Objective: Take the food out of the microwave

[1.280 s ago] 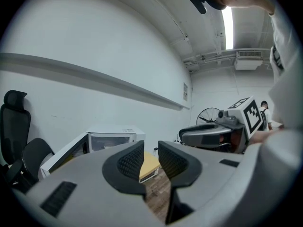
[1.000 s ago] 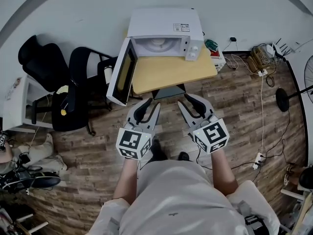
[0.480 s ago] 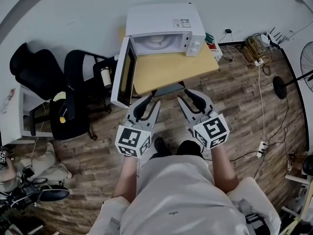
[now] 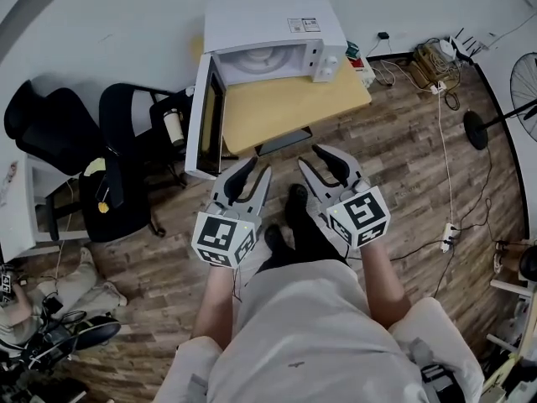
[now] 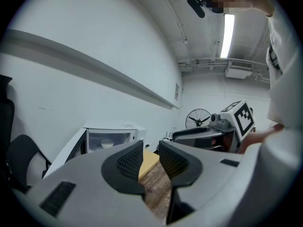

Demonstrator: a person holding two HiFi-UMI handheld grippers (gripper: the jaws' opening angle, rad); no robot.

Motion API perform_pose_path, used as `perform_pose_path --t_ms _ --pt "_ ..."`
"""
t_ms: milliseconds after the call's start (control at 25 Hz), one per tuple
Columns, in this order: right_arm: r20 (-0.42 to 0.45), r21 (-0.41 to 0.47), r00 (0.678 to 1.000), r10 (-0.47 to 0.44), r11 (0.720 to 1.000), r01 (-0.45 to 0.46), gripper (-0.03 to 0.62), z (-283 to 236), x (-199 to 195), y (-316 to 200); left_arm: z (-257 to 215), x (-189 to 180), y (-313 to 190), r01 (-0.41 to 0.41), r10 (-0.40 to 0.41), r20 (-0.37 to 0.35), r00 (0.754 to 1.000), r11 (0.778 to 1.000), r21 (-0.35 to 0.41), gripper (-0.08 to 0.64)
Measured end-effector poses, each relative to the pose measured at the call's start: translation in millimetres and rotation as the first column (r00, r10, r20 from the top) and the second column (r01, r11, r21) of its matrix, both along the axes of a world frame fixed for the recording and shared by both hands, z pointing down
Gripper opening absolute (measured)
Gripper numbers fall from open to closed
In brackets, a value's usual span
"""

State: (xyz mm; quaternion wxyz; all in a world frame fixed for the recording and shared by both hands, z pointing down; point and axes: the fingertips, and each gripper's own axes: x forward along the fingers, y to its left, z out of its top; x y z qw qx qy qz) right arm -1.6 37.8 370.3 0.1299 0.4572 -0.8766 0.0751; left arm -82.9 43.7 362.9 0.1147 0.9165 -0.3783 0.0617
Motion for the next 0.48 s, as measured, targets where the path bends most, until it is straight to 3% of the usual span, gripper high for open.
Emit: perform_pose_path --t_ms 480 --pt "-0.002 -0.031 1.000 -0.018 0.999 0.017 0.149 23.9 -4.9 -42.9 14.1 -2.9 -36.1 0.021 -0.021 0.015 1.000 1.000 -0.018 0.101"
